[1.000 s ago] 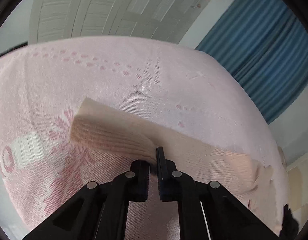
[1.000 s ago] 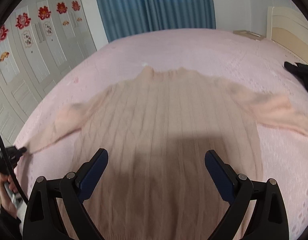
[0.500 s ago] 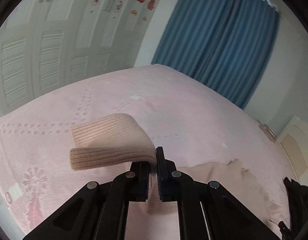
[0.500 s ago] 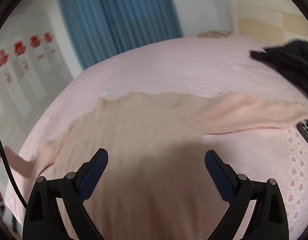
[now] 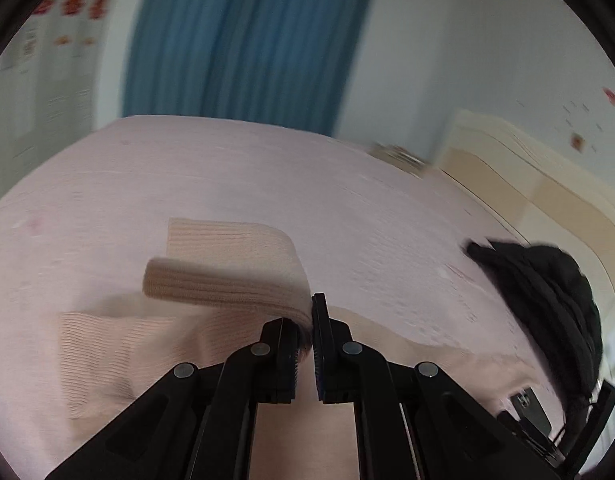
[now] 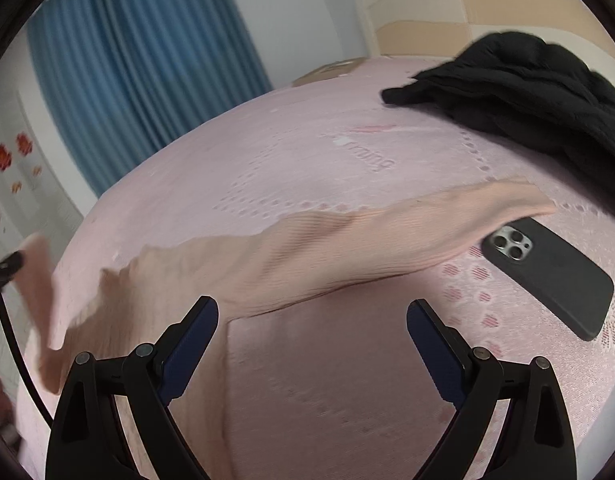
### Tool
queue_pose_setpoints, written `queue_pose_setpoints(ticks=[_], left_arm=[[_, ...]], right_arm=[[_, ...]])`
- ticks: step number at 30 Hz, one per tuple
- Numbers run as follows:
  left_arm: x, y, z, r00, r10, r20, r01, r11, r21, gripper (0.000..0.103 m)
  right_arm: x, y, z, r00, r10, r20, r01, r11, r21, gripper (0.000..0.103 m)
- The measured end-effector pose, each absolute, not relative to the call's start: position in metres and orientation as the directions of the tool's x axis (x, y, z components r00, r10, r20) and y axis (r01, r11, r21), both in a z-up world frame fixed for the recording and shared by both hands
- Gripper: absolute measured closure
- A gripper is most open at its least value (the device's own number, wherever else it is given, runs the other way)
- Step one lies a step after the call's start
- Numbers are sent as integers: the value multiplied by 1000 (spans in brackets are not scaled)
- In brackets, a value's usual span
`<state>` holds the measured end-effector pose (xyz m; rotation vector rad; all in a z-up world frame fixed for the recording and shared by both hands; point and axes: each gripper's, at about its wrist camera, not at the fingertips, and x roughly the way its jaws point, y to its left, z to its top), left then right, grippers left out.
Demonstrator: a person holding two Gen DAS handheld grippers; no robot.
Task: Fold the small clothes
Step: 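Grasp the sweater sleeve cuff with the left gripper and lift it, then lay the held sleeve across the sweater body with the left gripper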
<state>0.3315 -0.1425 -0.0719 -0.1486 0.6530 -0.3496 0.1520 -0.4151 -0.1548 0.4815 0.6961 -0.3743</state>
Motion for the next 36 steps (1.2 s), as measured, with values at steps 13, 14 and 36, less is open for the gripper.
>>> queue_pose_setpoints(ticks=[13, 14, 36], left_arm=[[320, -113, -144, 661, -316, -681, 152, 945, -291, 38], [316, -90, -148, 666, -286, -689, 98, 949, -300, 38], [368, 50, -217, 608, -188, -772, -169, 919, -357, 83]], right_arm=[[174, -401, -166, 683, -102, -723, 427, 859, 283, 10], [177, -395, -166, 680, -89, -727, 412, 867, 279, 10], [197, -343, -178, 631, -45, -775, 331, 918, 217, 10]])
